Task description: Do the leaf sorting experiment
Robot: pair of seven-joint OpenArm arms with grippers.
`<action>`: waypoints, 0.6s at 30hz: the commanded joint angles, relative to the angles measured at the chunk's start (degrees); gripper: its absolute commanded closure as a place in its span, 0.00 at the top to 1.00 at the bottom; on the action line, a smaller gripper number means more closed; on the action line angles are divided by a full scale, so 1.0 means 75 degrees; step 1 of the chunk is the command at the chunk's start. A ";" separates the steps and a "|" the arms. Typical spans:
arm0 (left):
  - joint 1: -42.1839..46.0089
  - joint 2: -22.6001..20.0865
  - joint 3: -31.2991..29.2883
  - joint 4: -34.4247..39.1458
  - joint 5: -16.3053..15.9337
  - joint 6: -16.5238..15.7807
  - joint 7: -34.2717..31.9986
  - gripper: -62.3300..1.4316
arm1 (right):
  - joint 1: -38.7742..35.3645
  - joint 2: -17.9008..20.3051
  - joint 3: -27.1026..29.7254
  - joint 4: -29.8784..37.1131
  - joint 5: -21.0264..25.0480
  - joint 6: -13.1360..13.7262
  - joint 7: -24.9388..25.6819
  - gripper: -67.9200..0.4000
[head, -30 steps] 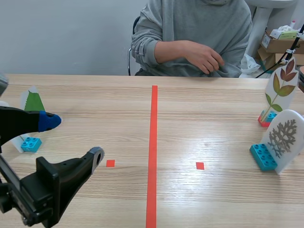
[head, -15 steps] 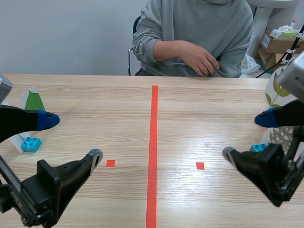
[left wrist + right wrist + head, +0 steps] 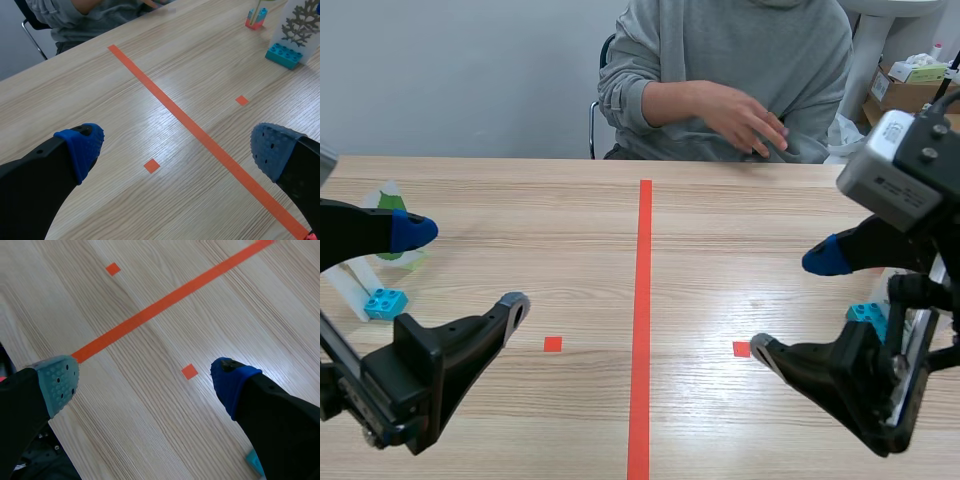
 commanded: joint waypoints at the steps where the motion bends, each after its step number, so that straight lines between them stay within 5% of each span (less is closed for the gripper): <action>1: -0.0020 0.0038 -0.0009 0.0044 -0.0052 0.0017 -0.0131 1.00 | 0.0152 0.0119 -0.0023 -0.0006 0.0076 -0.0073 0.0119 0.79; 7: -0.0020 0.0041 -0.0009 0.0044 -0.0055 0.0017 -0.0131 1.00 | 0.0460 0.0128 -0.0166 -0.0006 0.0047 -0.0364 0.0149 0.79; 18: -0.0020 0.0038 -0.0006 0.0044 -0.0052 0.0015 -0.0128 1.00 | 0.0493 0.0067 -0.0166 -0.0009 -0.0070 -0.0356 0.0137 0.79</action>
